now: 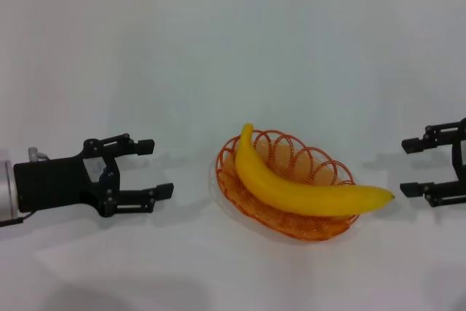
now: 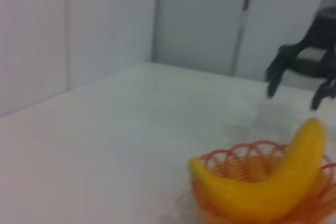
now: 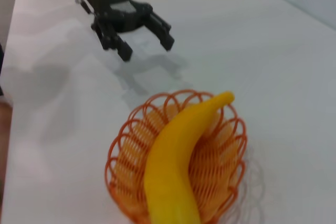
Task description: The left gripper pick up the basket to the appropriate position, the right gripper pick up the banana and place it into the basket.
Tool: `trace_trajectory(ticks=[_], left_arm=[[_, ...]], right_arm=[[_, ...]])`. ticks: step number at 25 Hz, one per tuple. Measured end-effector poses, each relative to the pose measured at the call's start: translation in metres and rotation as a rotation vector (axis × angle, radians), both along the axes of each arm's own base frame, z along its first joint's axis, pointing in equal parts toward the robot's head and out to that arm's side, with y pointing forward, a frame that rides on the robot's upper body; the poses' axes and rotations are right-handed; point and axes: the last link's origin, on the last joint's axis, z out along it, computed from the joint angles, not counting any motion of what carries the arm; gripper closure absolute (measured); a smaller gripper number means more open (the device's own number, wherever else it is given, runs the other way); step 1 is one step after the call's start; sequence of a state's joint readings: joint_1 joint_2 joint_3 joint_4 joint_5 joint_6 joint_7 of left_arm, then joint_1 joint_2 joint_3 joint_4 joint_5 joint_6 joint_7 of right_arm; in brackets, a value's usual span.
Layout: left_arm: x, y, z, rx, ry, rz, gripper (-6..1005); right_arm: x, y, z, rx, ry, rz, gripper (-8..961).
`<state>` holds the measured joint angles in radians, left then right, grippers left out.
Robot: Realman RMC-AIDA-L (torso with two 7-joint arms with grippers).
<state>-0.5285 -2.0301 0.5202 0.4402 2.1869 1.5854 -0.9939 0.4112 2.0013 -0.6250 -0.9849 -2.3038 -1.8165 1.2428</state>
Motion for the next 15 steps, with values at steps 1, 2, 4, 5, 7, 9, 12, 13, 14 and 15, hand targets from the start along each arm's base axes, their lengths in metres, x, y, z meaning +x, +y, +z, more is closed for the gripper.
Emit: trace_trajectory(ticks=[1,2,4,5,7,9,12,13,14,15], left_arm=[[0.0011,-0.002,0.0008,-0.007,-0.005,-0.016,123],[0.0017,-0.0038,0.0015,-0.012,-0.008,-0.029,123],[0.0023,-0.0069,0.0023,-0.024,-0.009,-0.051,123],[0.0022,-0.0077,0.0021,-0.028,-0.007,-0.056,123],[0.0015,-0.0089,0.0017,-0.034,-0.001,-0.061,123],[0.0008,-0.0097,0.0012,-0.04,0.005,-0.063,123],[0.0005,-0.0104,0.0,-0.053,0.017,-0.07,123],[0.0008,-0.0105,-0.0008,-0.058,0.021,-0.073,123],[0.001,-0.0106,-0.0013,-0.061,0.023,-0.075,123],[0.001,-0.0107,-0.0018,-0.063,0.024,-0.075,123]], right_arm=[[0.0015,-0.001,-0.0013,-0.003,0.004,0.0,254],[0.0025,-0.0017,-0.002,-0.002,0.008,0.003,254],[0.0041,-0.0028,-0.0034,0.003,0.023,0.01,254],[0.0044,-0.0028,-0.0039,0.006,0.03,0.014,254],[0.0047,-0.0031,-0.006,0.007,0.046,0.018,254],[0.0049,-0.0034,-0.0082,0.003,0.057,0.018,254],[0.0045,-0.0033,-0.0097,0.0,0.064,0.019,254],[0.0043,-0.0032,-0.0098,0.0,0.065,0.02,254],[0.0042,-0.003,-0.0099,0.0,0.065,0.021,254],[0.0041,-0.0029,-0.0099,0.0,0.065,0.021,254]])
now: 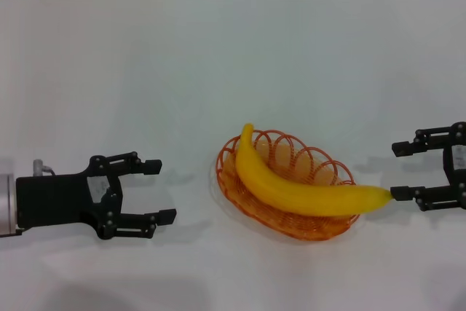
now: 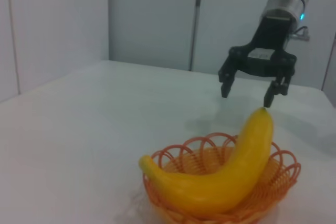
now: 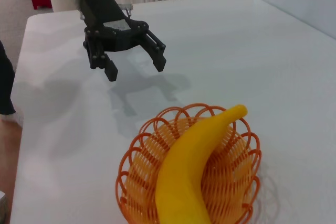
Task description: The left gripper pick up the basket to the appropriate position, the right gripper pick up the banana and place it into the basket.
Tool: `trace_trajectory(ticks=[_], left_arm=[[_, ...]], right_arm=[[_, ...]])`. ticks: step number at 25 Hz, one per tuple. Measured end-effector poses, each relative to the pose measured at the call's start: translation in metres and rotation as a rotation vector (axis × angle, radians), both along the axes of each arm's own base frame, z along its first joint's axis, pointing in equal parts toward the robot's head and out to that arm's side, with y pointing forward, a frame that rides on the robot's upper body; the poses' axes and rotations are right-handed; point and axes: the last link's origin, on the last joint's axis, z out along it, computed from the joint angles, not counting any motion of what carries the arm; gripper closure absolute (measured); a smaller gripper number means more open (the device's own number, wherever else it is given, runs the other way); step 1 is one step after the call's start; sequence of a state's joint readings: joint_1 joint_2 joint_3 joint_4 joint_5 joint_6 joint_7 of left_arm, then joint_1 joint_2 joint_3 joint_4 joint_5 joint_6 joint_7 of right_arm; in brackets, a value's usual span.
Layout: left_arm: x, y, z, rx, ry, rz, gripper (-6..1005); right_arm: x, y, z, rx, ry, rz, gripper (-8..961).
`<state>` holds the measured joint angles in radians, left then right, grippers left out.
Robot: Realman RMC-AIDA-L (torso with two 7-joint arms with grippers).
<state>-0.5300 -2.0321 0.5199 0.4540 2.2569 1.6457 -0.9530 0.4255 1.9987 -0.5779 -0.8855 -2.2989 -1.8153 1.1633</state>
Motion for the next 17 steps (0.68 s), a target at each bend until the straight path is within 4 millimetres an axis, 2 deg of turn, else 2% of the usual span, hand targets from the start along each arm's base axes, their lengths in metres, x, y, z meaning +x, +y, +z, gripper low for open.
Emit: trace_trajectory(ticks=[8,14,17], left_arm=[[0.001,0.001,-0.001,-0.002,0.001,-0.003,123],[0.005,0.004,-0.002,-0.003,0.001,-0.013,123],[0.007,0.006,-0.003,-0.004,-0.001,-0.018,123]], right_arm=[[-0.007,0.005,-0.002,0.001,0.018,0.02,254],[-0.027,0.02,-0.017,-0.04,0.091,0.058,254],[-0.031,0.023,-0.02,-0.058,0.096,0.065,254]])
